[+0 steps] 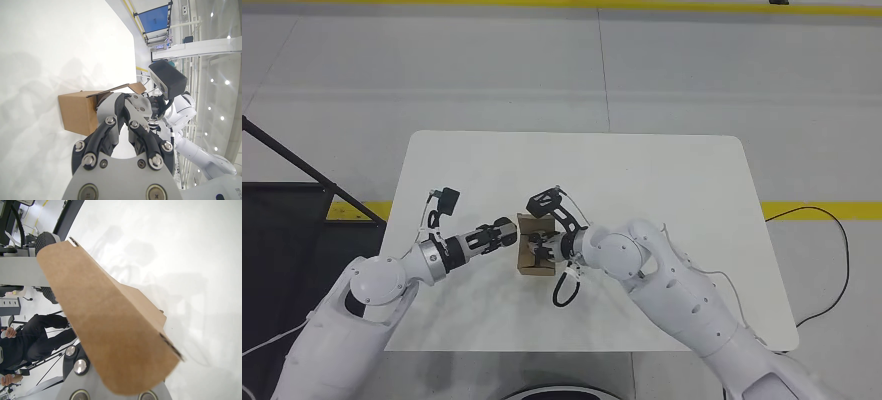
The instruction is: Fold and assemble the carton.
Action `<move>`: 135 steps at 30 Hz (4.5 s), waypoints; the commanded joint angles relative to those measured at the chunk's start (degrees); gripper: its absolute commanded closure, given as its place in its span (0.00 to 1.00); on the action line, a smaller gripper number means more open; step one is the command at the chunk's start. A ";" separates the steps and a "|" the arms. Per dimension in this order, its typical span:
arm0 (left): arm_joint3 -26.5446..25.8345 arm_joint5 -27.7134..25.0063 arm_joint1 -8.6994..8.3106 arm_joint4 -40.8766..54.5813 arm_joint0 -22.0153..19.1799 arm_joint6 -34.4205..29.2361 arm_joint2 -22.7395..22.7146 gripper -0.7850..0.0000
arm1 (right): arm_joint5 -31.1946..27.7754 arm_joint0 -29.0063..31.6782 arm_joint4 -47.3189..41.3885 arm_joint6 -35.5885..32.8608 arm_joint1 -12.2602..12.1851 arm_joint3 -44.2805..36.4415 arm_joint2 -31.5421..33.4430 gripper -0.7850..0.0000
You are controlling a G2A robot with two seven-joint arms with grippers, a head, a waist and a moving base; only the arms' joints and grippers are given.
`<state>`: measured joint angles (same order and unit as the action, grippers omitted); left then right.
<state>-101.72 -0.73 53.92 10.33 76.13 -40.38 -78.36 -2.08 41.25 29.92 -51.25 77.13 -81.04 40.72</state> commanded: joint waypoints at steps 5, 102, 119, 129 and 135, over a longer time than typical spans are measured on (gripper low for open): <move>-0.03 -0.31 0.08 0.02 0.32 -0.15 -0.36 1.00 | -0.19 -0.64 -0.09 -0.80 0.47 1.27 -0.25 1.00; -1.42 -2.48 1.17 3.35 3.08 -0.01 -6.54 1.00 | -4.46 2.17 2.07 -3.62 0.99 1.11 2.86 1.00; -1.55 -2.43 1.37 3.24 2.92 -0.25 -6.67 1.00 | -4.54 1.10 1.78 -5.63 1.54 3.22 2.53 1.00; -1.27 -2.49 1.48 3.40 2.86 -0.30 -6.82 1.00 | -5.76 1.03 2.62 -4.83 1.75 3.05 2.29 1.00; -1.17 -2.60 1.53 3.40 2.92 -0.48 -6.99 1.00 | -5.93 2.00 4.44 -3.77 1.60 0.95 2.41 1.00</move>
<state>-102.89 -3.32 55.44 13.75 79.04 -40.84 -85.33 -7.98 43.09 34.00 -55.13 78.78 -79.76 43.10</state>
